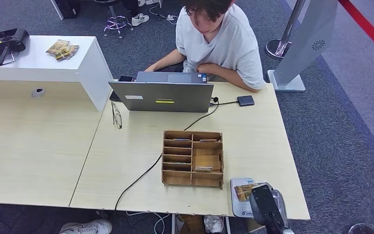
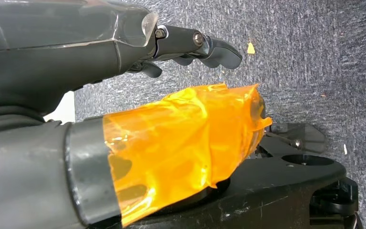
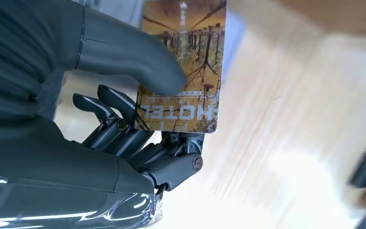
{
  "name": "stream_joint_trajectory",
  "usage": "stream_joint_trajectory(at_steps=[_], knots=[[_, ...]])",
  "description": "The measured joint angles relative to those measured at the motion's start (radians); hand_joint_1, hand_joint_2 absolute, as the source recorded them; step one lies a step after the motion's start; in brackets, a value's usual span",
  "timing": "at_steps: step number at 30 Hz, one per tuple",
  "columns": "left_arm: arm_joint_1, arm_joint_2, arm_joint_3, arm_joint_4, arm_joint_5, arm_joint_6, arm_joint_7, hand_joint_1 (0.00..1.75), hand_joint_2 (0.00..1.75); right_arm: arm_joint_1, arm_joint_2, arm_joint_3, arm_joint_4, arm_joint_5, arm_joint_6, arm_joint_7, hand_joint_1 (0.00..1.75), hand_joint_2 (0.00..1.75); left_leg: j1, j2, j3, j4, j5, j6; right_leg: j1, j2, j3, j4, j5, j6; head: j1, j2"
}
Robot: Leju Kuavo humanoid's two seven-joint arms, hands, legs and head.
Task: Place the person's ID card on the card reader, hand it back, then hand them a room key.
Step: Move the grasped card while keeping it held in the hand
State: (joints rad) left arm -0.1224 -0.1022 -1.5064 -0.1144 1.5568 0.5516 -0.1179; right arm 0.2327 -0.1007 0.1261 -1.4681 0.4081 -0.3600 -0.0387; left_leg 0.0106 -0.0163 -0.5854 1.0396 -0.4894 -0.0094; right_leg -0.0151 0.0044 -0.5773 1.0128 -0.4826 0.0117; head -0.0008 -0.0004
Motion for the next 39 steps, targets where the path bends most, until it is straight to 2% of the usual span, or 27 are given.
stream_joint_trajectory(at_steps=[2,5,30,39], knots=[[0.000,0.000,0.000,0.000,0.000,0.000,0.000,0.00,0.00,-0.001,0.000,-0.005,0.014,0.049,-0.015,0.031,1.75,1.75,0.000,0.000,0.000,0.000,0.000,0.000,0.000,0.000,0.000,0.000,0.000,0.000,0.000,0.000],[0.000,0.000,0.000,0.000,0.000,-0.001,0.000,0.00,0.00,-0.002,0.000,-0.013,0.031,0.067,-0.021,0.035,1.75,1.75,0.000,0.000,0.000,0.000,0.000,0.000,0.000,0.000,0.000,0.000,0.000,0.000,0.000,0.000],[0.000,0.000,0.000,0.000,0.006,0.000,0.000,0.00,0.00,-0.016,0.039,-0.057,0.065,0.147,0.010,0.007,1.75,1.75,0.000,0.001,0.000,0.000,0.000,0.000,0.000,0.000,0.001,0.000,0.000,0.000,0.000,0.000],[0.001,0.000,0.004,0.000,0.008,0.008,-0.016,0.00,0.00,-0.016,0.059,-0.056,0.039,0.070,0.009,-0.098,1.75,1.75,0.000,0.001,0.000,0.000,0.000,0.000,0.000,0.000,0.000,0.000,0.000,0.000,0.000,0.000]])
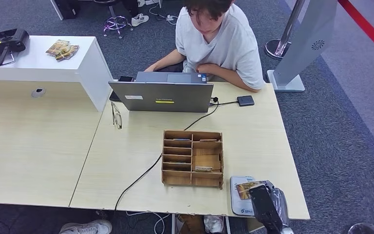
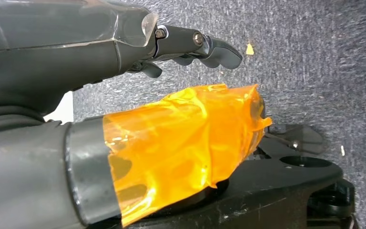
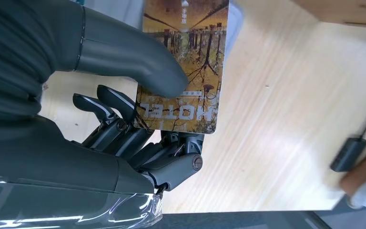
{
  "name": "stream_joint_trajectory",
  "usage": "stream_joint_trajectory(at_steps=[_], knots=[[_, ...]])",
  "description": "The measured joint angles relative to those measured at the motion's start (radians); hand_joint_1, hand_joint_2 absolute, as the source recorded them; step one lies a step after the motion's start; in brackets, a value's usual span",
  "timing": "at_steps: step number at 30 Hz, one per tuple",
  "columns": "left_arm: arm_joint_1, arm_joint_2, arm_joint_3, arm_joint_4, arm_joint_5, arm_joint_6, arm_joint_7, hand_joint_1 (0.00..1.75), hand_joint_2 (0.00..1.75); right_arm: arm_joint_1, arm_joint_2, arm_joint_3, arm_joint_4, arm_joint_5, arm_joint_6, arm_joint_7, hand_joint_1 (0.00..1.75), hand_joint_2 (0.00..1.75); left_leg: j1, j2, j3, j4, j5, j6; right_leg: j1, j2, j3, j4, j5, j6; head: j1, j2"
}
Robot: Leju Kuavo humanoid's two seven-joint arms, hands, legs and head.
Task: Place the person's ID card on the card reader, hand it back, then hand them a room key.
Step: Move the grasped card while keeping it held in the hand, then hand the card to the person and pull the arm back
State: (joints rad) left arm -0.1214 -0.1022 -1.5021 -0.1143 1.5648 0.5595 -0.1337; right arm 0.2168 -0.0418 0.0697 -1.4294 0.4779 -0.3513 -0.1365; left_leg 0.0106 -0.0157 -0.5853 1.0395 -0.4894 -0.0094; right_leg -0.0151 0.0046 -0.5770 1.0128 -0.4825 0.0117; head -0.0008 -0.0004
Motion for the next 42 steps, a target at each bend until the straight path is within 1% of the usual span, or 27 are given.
stream_joint_trajectory(at_steps=[6,10,13,14,15,16,18,19,20,21,22,23,25,27,28,31,35,38,42], knots=[[0.008,0.002,0.050,0.001,0.000,0.017,-0.051,0.00,0.00,0.006,0.012,0.010,-0.064,-0.036,-0.012,-0.063,1.75,1.75,0.000,0.000,0.000,0.000,0.000,0.000,0.000,0.000,0.000,0.000,0.000,0.000,0.000,0.000],[0.018,0.005,0.121,0.002,-0.001,0.018,-0.098,0.00,0.00,0.017,0.018,0.019,-0.109,-0.050,-0.032,-0.090,1.75,1.75,0.000,0.000,0.000,0.000,0.000,0.000,0.000,0.000,-0.001,0.000,0.000,0.000,0.000,0.000],[0.028,0.005,0.195,0.004,-0.008,0.012,-0.122,0.00,0.00,0.027,0.019,0.030,-0.143,-0.057,-0.047,-0.101,1.75,1.75,0.000,0.000,-0.001,0.000,0.000,0.000,0.000,0.001,-0.001,0.000,0.000,-0.001,0.000,0.000],[0.028,0.005,0.216,0.005,-0.027,-0.002,-0.110,0.00,0.00,0.027,0.019,0.035,-0.151,-0.059,-0.041,-0.104,1.75,1.75,0.000,0.000,-0.001,0.000,0.000,0.000,0.000,0.001,-0.001,0.000,0.000,-0.001,0.000,0.000],[0.025,0.003,0.227,0.005,-0.071,-0.034,-0.071,0.00,0.00,0.021,0.019,0.042,-0.155,-0.060,-0.025,-0.106,1.75,1.75,0.000,0.001,-0.001,0.000,0.000,0.000,0.000,0.001,-0.002,0.000,0.000,-0.001,0.000,0.000],[0.016,-0.001,0.223,0.005,-0.149,-0.081,-0.006,0.00,0.00,0.004,0.019,0.053,-0.152,-0.060,-0.001,-0.107,1.75,1.75,0.000,0.002,-0.002,0.000,0.000,0.000,0.000,0.002,-0.002,0.000,0.000,-0.001,0.000,0.000],[-0.009,-0.013,0.172,0.004,-0.391,-0.161,0.137,0.00,0.00,-0.048,0.019,0.086,-0.129,-0.059,0.032,-0.106,1.75,1.75,0.000,0.003,-0.002,0.000,0.000,0.000,0.000,0.003,-0.003,0.000,0.001,-0.002,0.000,0.000],[-0.019,-0.019,0.148,0.002,-0.510,-0.180,0.180,0.00,0.00,-0.073,0.020,0.100,-0.115,-0.058,0.036,-0.106,1.75,1.75,0.000,0.003,-0.001,0.000,0.000,0.000,0.000,0.003,-0.002,0.000,0.002,-0.002,0.000,0.000],[-0.025,-0.020,0.134,0.001,-0.594,-0.189,0.194,0.00,0.00,-0.091,0.021,0.113,-0.105,-0.060,0.036,-0.108,1.75,1.75,0.000,0.002,-0.001,0.000,0.001,0.000,0.000,0.003,-0.002,0.000,0.002,-0.002,0.000,0.000],[-0.026,-0.016,0.134,0.000,-0.622,-0.202,0.190,0.00,0.00,-0.107,0.021,0.122,-0.099,-0.064,0.040,-0.111,1.75,1.75,0.000,0.001,-0.001,0.000,0.001,0.000,0.000,0.002,-0.001,0.000,0.002,-0.002,0.000,0.000],[-0.025,-0.006,0.144,-0.001,-0.595,-0.228,0.183,0.00,0.00,-0.123,0.021,0.130,-0.092,-0.067,0.048,-0.114,1.75,1.75,0.000,0.001,-0.001,0.000,0.001,-0.001,0.000,0.002,-0.001,0.001,0.002,-0.002,0.000,0.000],[-0.022,0.008,0.159,-0.001,-0.530,-0.260,0.177,0.00,0.00,-0.139,0.020,0.138,-0.085,-0.071,0.057,-0.116,1.75,1.75,0.000,0.002,-0.001,0.000,0.002,-0.001,0.000,0.002,-0.001,0.001,0.002,-0.002,0.000,0.000],[-0.014,0.035,0.212,-0.001,-0.341,-0.321,0.182,0.00,0.00,-0.169,0.019,0.152,-0.070,-0.075,0.072,-0.116,1.75,1.75,0.000,0.002,-0.001,0.000,0.002,-0.002,0.000,0.003,-0.002,0.001,0.003,-0.003,0.000,0.000],[-0.005,0.052,0.276,-0.001,-0.202,-0.350,0.193,0.00,0.00,-0.189,0.018,0.165,-0.057,-0.080,0.080,-0.119,1.75,1.75,0.000,0.001,-0.001,0.000,0.002,-0.002,0.000,0.002,-0.003,0.001,0.002,-0.003,0.000,0.000],[-0.001,0.057,0.308,-0.001,-0.163,-0.357,0.195,0.00,0.00,-0.195,0.017,0.172,-0.052,-0.082,0.080,-0.120,1.75,1.75,0.000,0.001,-0.001,-0.001,0.002,-0.002,0.001,0.002,-0.003,0.001,0.002,-0.003,0.000,0.000],[0.006,0.065,0.390,-0.001,-0.092,-0.372,0.195,0.00,0.00,-0.208,0.012,0.189,-0.042,-0.090,0.080,-0.125,1.75,1.75,0.000,0.000,-0.002,-0.001,0.002,-0.002,0.000,0.002,-0.003,0.001,0.001,-0.003,0.000,0.000],[0.016,0.075,0.471,-0.001,-0.037,-0.409,0.182,0.00,0.00,-0.218,-0.001,0.208,-0.039,-0.104,0.080,-0.129,1.75,1.75,0.000,0.000,-0.002,-0.001,0.002,-0.002,0.000,0.002,-0.003,0.001,0.001,-0.003,0.000,0.000],[0.027,0.085,0.512,-0.001,-0.027,-0.442,0.160,0.00,0.00,-0.223,-0.011,0.217,-0.040,-0.117,0.080,-0.137,1.75,1.75,0.000,0.000,-0.002,-0.001,0.002,-0.002,0.000,0.002,-0.004,0.001,0.001,-0.003,0.000,0.000],[0.030,0.099,0.532,-0.001,-0.042,-0.471,0.157,0.00,0.00,-0.223,-0.030,0.231,-0.045,-0.135,0.081,-0.146,1.75,1.75,0.000,0.001,-0.002,-0.001,0.002,-0.002,0.000,0.002,-0.004,0.001,0.001,-0.003,0.000,0.000]])
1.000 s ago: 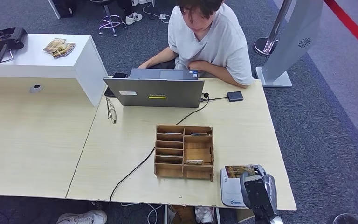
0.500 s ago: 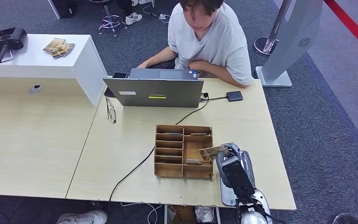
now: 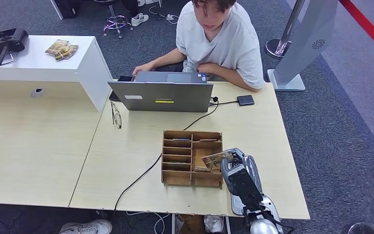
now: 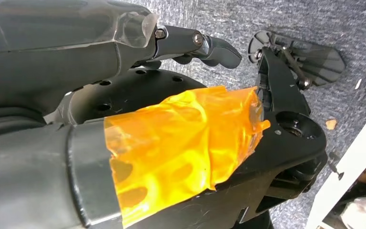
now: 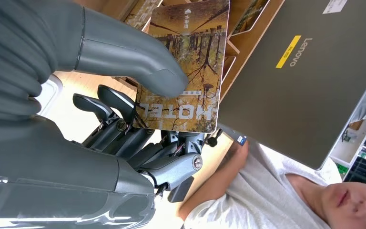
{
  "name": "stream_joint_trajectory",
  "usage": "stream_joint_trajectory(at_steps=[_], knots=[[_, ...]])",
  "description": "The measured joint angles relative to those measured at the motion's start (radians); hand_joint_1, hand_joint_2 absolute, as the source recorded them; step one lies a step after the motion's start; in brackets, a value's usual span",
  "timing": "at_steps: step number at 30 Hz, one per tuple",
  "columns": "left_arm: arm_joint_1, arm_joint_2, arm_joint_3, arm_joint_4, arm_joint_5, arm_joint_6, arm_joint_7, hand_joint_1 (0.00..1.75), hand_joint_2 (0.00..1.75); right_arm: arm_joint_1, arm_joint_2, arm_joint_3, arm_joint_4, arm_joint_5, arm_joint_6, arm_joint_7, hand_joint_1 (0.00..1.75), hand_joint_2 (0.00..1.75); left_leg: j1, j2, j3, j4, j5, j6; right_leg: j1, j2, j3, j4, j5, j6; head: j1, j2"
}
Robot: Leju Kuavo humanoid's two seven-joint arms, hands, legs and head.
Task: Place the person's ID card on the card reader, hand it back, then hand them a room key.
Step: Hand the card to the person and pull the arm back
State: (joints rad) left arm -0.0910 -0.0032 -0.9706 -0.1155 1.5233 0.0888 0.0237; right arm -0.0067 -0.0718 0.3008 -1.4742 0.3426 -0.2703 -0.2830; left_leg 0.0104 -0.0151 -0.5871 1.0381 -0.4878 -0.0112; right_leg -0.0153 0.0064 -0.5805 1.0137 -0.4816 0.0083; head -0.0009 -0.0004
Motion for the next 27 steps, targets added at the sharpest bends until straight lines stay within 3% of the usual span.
stream_joint_trajectory(at_steps=[4,8,15,17,21,23,27], knots=[[-0.001,0.007,-0.007,0.000,-0.100,-0.008,-0.017,0.00,0.00,0.003,-0.016,0.006,-0.013,-0.008,-0.007,-0.008,1.75,1.75,0.000,0.000,0.000,0.000,0.000,0.000,0.000,0.000,0.000,0.000,0.000,0.000,0.000,0.000],[-0.014,0.008,-0.084,0.000,-0.301,0.036,-0.080,0.00,0.00,0.012,-0.026,0.008,-0.039,-0.002,-0.028,-0.013,1.75,1.75,0.000,0.000,0.000,0.000,0.000,0.000,0.000,0.000,0.000,0.000,0.000,0.000,0.000,0.000],[-0.021,0.009,-0.121,0.000,-0.352,0.060,-0.092,0.00,0.00,0.014,-0.028,0.009,-0.050,0.005,-0.037,-0.012,1.75,1.75,0.000,0.000,0.000,0.000,0.000,0.000,0.000,0.000,0.000,0.000,0.000,0.000,0.000,0.000],[-0.031,0.012,-0.193,0.000,-0.430,0.117,-0.098,0.00,0.00,0.013,-0.031,0.015,-0.074,0.017,-0.045,-0.016,1.75,1.75,0.000,0.000,0.000,0.000,0.000,0.000,0.001,0.000,0.000,0.000,0.000,0.000,0.000,0.000],[-0.039,0.029,-0.455,0.000,-0.734,0.233,-0.085,0.00,0.00,-0.053,-0.043,0.049,-0.149,0.076,-0.061,-0.014,1.75,1.75,0.001,0.001,0.000,0.000,0.000,0.000,0.001,0.001,0.000,0.000,0.000,0.000,0.000,0.000],[-0.040,0.033,-0.508,0.000,-0.857,0.241,-0.078,0.00,0.00,-0.098,-0.044,0.068,-0.160,0.096,-0.062,-0.005,1.75,1.75,0.001,0.001,0.000,0.000,0.000,0.000,0.001,0.001,0.000,0.000,0.000,0.000,0.000,0.000],[-0.047,0.034,-0.537,0.000,-1.059,0.261,-0.047,0.00,0.00,-0.171,-0.044,0.100,-0.160,0.124,-0.062,0.009,1.75,1.75,0.001,0.001,0.000,0.000,0.000,0.000,0.001,0.001,0.000,0.000,0.001,0.000,0.000,0.000]])
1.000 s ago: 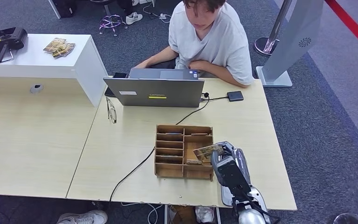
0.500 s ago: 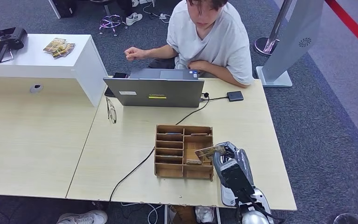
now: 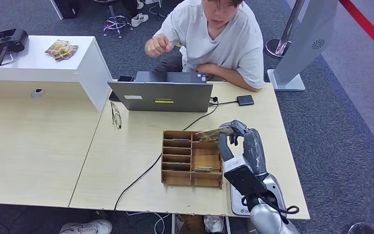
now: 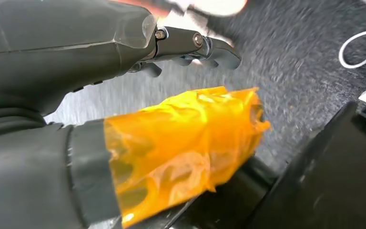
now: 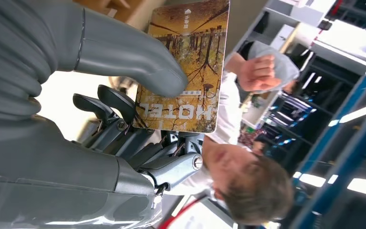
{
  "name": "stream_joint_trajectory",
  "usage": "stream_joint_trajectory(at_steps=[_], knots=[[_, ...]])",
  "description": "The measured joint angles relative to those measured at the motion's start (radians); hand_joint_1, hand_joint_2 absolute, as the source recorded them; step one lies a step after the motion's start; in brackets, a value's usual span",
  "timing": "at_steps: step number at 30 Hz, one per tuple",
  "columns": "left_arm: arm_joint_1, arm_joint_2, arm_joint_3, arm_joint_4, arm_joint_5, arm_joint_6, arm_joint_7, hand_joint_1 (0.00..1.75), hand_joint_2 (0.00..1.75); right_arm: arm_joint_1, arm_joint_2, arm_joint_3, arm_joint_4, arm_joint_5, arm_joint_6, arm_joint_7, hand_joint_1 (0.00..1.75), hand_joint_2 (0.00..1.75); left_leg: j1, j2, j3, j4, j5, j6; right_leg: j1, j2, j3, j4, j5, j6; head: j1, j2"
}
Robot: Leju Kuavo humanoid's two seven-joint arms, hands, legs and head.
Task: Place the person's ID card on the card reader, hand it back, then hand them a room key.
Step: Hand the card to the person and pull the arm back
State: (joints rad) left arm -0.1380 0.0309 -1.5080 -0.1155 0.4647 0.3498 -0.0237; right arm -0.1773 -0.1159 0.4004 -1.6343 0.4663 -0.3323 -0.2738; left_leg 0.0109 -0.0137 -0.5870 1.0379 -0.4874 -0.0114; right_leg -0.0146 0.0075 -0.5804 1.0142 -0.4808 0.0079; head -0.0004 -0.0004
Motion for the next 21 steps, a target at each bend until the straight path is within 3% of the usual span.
stream_joint_trajectory(at_steps=[3,5,21], knots=[[-0.011,0.004,-0.012,0.000,-0.281,0.021,0.032,0.00,0.00,-0.073,0.002,0.035,0.011,0.020,0.001,0.019,1.75,1.75,0.000,0.000,0.000,0.000,0.000,-0.001,0.000,0.000,0.000,0.000,0.000,0.000,0.000,0.000],[-0.018,0.006,-0.017,0.000,-0.367,0.020,0.052,0.00,0.00,-0.119,0.005,0.057,0.023,0.035,0.004,0.037,1.75,1.75,0.000,0.000,0.000,0.000,0.001,-0.001,0.000,0.000,0.000,0.000,0.000,0.000,0.000,0.000],[-0.046,0.001,-0.022,-0.002,-0.516,-0.025,0.142,0.00,0.00,-0.300,0.105,0.155,0.141,0.150,0.029,0.143,1.75,1.75,0.000,-0.001,0.000,0.000,0.001,-0.001,0.000,-0.001,0.000,0.000,0.000,0.000,0.000,0.000]])
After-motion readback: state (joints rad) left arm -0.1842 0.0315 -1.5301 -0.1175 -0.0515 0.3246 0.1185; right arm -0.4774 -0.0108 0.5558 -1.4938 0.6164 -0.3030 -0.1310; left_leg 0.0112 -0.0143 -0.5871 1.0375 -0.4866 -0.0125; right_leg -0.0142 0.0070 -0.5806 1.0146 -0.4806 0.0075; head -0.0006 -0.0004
